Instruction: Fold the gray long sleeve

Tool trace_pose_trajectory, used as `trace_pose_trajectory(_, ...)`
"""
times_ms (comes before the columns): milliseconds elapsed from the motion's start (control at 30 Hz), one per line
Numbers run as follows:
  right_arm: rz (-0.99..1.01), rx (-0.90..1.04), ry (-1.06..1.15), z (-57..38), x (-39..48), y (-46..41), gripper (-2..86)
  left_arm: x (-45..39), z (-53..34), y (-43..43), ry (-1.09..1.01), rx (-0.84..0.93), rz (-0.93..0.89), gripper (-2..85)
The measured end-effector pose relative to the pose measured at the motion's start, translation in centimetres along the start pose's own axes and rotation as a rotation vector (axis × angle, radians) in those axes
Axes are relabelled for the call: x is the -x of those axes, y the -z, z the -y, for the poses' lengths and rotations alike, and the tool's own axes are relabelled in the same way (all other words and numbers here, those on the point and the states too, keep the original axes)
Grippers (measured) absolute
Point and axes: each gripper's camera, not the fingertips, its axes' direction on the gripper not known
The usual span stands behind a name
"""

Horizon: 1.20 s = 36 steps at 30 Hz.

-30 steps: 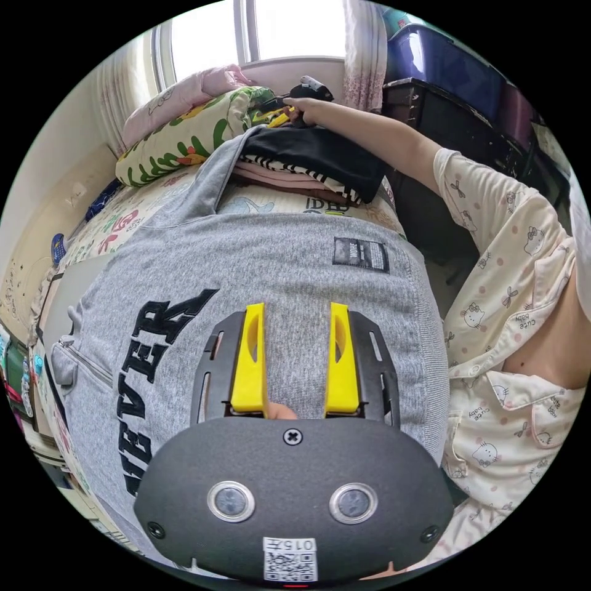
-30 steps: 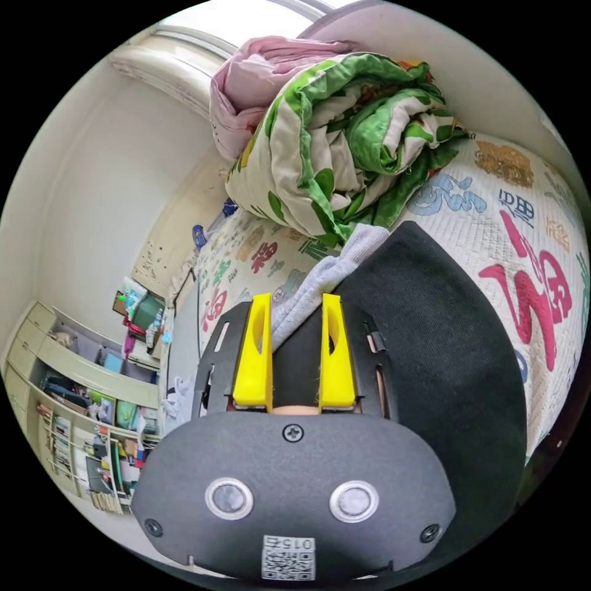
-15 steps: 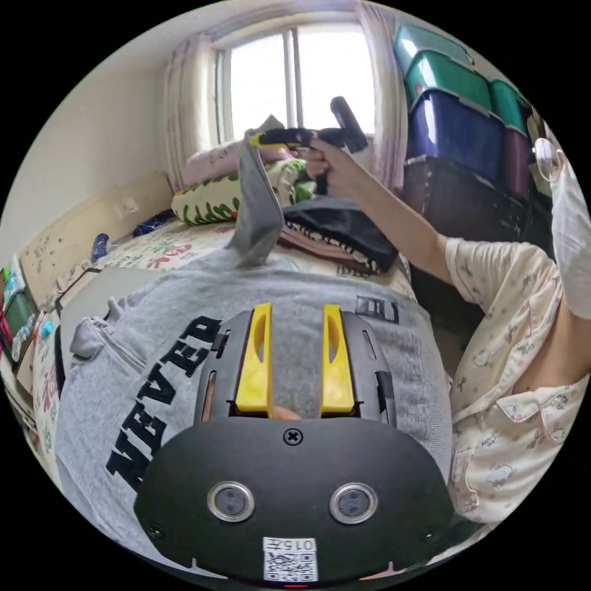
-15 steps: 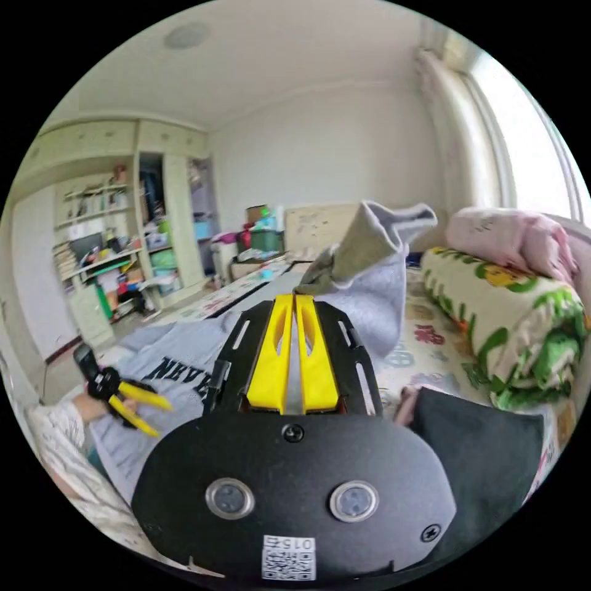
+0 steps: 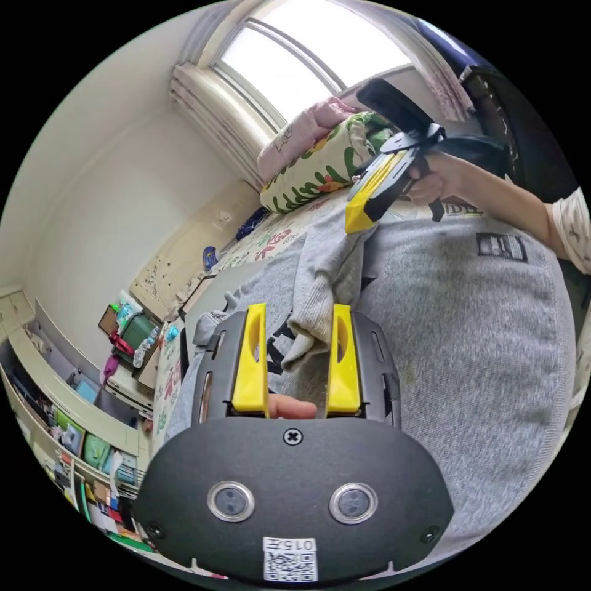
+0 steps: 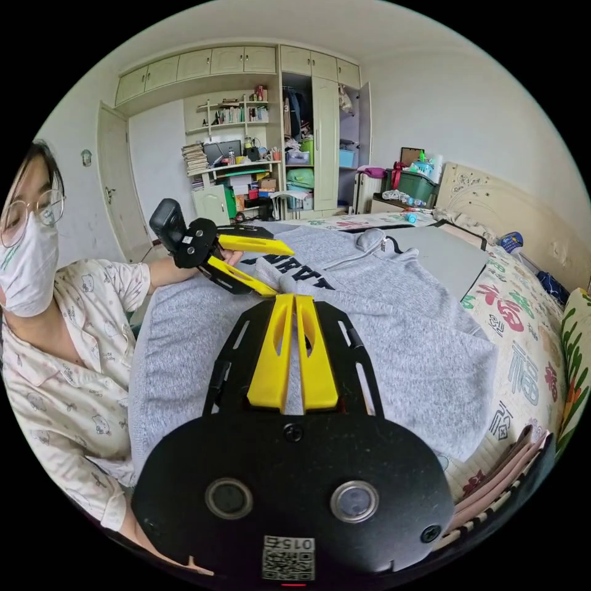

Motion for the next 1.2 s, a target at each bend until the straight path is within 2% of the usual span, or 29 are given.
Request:
trace_pose_trajectory(100,0.019,-0.031,0.0,-2.0,-0.4,-0.5,-0.9,-2.0,0.3,1.4,-0.093,0.024,-0.022,6.7)
trace_pose_trajectory(200,-0.045,-0.076,-0.026,-4.3,-1.4,0.5,-0.5,-3.5,0.7,3.8,-0.142,0.024,0.091,4.1)
trace_pose_trajectory(300,-0.242,-0.16,-0.132,-8.3,-4.7,2.3,1.3,-4.1,1.6,8.1,-0.135,-0.006,0.198,3.2)
trace_pose_trajectory(367,-0.495,-0.175,-0.212,-12.0,-7.4,2.4,5.2,-4.3,2.4,12.7,-0.148,-0.022,0.209,2.9)
trace_pose_trajectory(433,-0.585,-0.209,-0.271,-14.6,-9.1,2.5,7.8,-4.6,2.2,16.1,-0.167,-0.003,0.281,2.7)
trace_pose_trajectory(500,-0.538,-0.221,-0.341,-16.3,-11.0,2.6,8.9,-4.4,0.9,19.7,-0.156,0.017,0.328,2.5)
trace_pose_trajectory(600,-0.422,-0.138,-0.384,-18.3,-13.5,0.7,9.5,-4.4,-3.2,26.1,-0.04,0.035,0.368,2.4)
trace_pose_trajectory(667,-0.418,0.033,-0.376,-19.1,-14.7,-2.5,10.4,-6.1,-7.2,29.9,0.024,0.07,0.395,2.4)
trace_pose_trajectory(733,-0.435,0.112,-0.342,-19.9,-14.8,-4.4,11.5,-8.0,-9.7,31.4,0.04,0.119,0.38,2.3)
trace_pose_trajectory(1033,-0.33,0.224,-0.174,-26.1,-13.6,-6.9,10.8,-16.9,-17.0,31.2,0.071,0.192,0.299,1.8)
trace_pose_trajectory(1100,-0.409,0.29,-0.089,-27.0,-12.1,-8.5,9.0,-18.6,-18.4,30.6,0.058,0.199,0.279,1.7)
trace_pose_trajectory(1133,-0.551,0.326,-0.082,-27.8,-11.9,-9.5,6.4,-19.5,-19.2,29.9,0.057,0.22,0.258,1.6)
trace_pose_trajectory(1167,-0.601,0.354,-0.087,-28.7,-12.1,-10.1,4.1,-20.3,-20.0,29.1,0.052,0.248,0.239,1.6)
trace_pose_trajectory(1200,-0.577,0.357,-0.092,-29.2,-12.3,-10.1,3.0,-20.7,-20.5,28.7,0.045,0.26,0.232,1.6)
